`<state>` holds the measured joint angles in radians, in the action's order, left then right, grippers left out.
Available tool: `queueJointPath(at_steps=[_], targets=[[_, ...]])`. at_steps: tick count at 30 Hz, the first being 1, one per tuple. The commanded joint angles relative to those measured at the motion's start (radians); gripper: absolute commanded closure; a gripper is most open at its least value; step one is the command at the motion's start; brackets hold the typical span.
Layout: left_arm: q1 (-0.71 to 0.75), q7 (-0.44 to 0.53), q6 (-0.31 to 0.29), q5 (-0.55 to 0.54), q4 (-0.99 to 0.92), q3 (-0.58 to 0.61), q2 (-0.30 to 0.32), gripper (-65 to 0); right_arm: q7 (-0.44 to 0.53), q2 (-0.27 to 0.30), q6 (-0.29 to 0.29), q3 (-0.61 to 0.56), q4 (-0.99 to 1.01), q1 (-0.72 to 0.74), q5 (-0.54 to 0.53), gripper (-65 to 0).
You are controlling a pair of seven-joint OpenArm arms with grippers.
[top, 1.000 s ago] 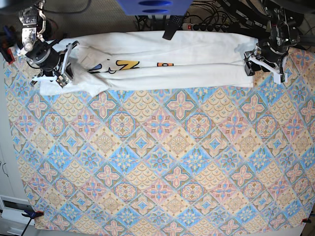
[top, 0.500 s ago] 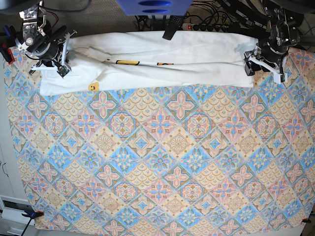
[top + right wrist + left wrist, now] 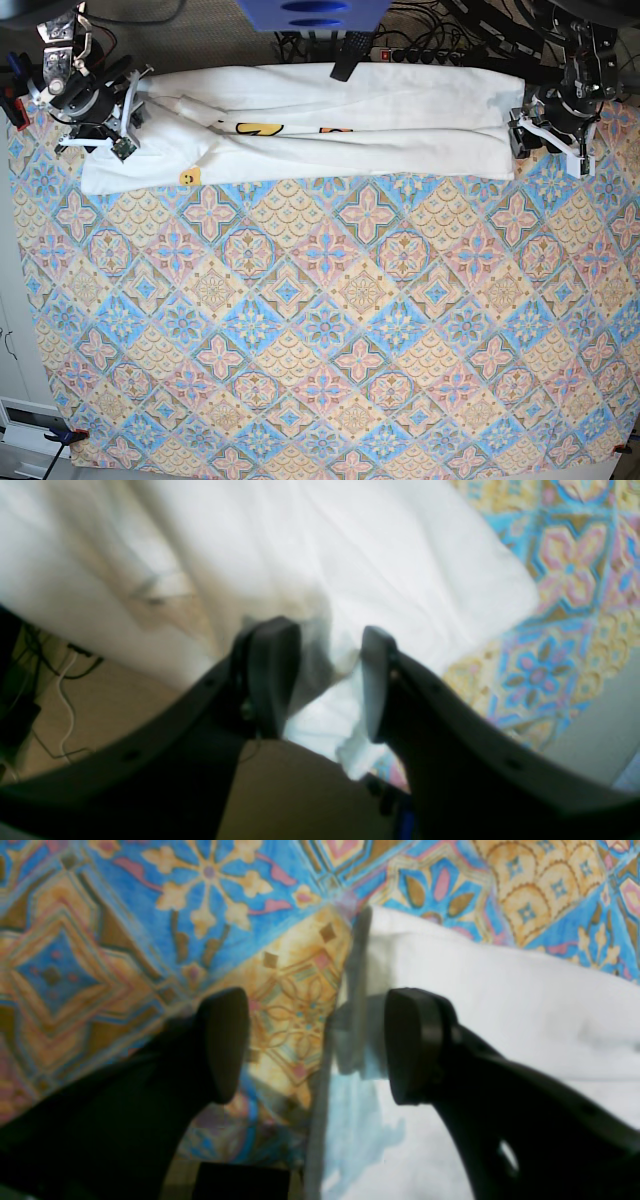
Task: Fold the T-shirt properly
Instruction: 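Grasp the shirt side near the left gripper and fold it inward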
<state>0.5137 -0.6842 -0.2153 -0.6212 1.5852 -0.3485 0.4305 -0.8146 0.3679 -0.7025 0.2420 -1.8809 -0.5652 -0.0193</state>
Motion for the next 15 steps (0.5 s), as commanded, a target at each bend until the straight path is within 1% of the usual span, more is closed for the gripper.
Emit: queueJointPath(at_steps=[1, 4, 5, 7, 9, 11, 15], targets=[[0.006, 0.016, -0.008, -0.007, 0.017, -0.007, 0.015, -42.4, 0.025, -0.007, 0.004, 0.021, -0.029, 0.012, -0.006, -23.6], [0.007, 0.011, -0.019, -0.007, 0.017, -0.005, 0.029, -42.4, 0.085, -0.053, 0.004, 0.078, -0.055, 0.007, -0.006, -23.6], [0.009, -0.010, -0.042, -0.007, 0.017, -0.004, 0.044, -42.5, 0.102, -0.068, 0.004, 0.093, -0.061, 0.007, -0.006, -23.6], [0.003, -0.084, -0.088, -0.007, 0.017, -0.007, 0.060, -42.5, 0.114, -0.086, 0.004, 0.109, -0.062, 0.007, -0.006, -23.6], [0.000, -0.142, -0.134, -0.007, 0.017, -0.011, 0.080, -42.5, 0.116, -0.089, 0.004, 0.107, -0.062, 0.009, -0.006, -23.6], [-0.002, -0.154, -0.171, -0.007, 0.017, -0.007, 0.098, -42.6, 0.116, -0.091, 0.004, 0.105, -0.062, 0.010, -0.006, -23.6], [-0.002, -0.156, -0.200, -0.006, 0.016, -0.005, 0.121, -42.6, 0.117, -0.093, 0.004, 0.102, -0.062, 0.014, -0.008, -23.6]])
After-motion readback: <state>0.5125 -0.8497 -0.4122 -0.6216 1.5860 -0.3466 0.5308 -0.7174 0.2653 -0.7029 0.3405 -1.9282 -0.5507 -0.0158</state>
